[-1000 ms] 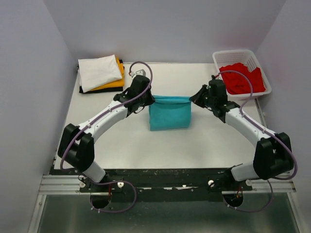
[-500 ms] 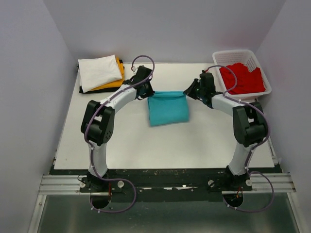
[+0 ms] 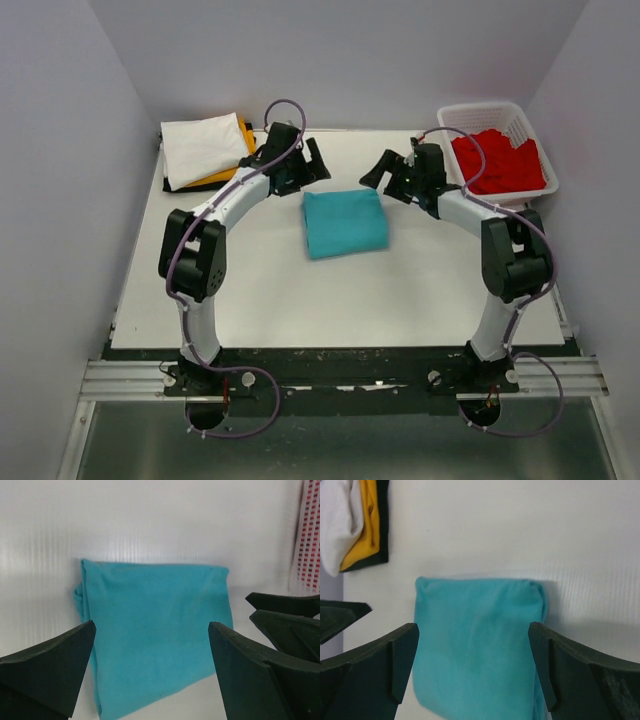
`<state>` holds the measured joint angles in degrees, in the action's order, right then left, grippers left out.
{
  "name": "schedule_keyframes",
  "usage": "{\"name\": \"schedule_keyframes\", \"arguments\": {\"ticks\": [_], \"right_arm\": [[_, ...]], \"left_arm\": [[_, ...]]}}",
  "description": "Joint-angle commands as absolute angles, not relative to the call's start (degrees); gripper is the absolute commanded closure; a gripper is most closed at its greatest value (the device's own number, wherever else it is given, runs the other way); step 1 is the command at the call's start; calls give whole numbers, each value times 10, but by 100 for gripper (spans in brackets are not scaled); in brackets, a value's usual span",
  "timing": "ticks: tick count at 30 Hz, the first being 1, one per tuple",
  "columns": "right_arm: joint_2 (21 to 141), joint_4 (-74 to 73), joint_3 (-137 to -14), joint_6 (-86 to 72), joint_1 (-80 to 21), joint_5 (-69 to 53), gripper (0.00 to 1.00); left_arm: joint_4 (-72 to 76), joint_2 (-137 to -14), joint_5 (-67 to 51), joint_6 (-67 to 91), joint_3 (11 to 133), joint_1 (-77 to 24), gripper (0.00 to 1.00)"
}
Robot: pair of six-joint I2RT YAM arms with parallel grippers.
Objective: Fold and stack the t-shirts
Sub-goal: Fold the long partially folded tshirt into a neat square, then smooth out wrinkles on the folded tshirt
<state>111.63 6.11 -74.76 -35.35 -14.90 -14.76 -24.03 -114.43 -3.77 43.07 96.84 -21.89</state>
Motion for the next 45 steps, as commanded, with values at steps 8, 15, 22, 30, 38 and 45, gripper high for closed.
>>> {"name": "schedule_keyframes", "arguments": {"ticks": [8, 15, 22, 30, 38, 45], "right_arm": [[1043, 393, -498, -524, -148, -459, 0], [1114, 301, -483, -466, -146, -358, 0], [1077, 282, -387, -457, -147, -323, 0], [938, 230, -273, -483, -198, -277, 0], [714, 50, -286, -456, -242, -167, 0], [554, -23, -284, -450, -242, -38, 0]], "left_arm": [[-38, -1056, -256, 490, 733, -277, 1], [-83, -1114, -221, 487, 702, -276, 1], [-67, -1042, -219, 477, 579, -281, 2], [-32, -957, -201, 505, 436, -339, 2], [-148, -768, -53, 496, 432, -404, 1], [-241, -796, 64, 486, 476, -383, 2]]}}
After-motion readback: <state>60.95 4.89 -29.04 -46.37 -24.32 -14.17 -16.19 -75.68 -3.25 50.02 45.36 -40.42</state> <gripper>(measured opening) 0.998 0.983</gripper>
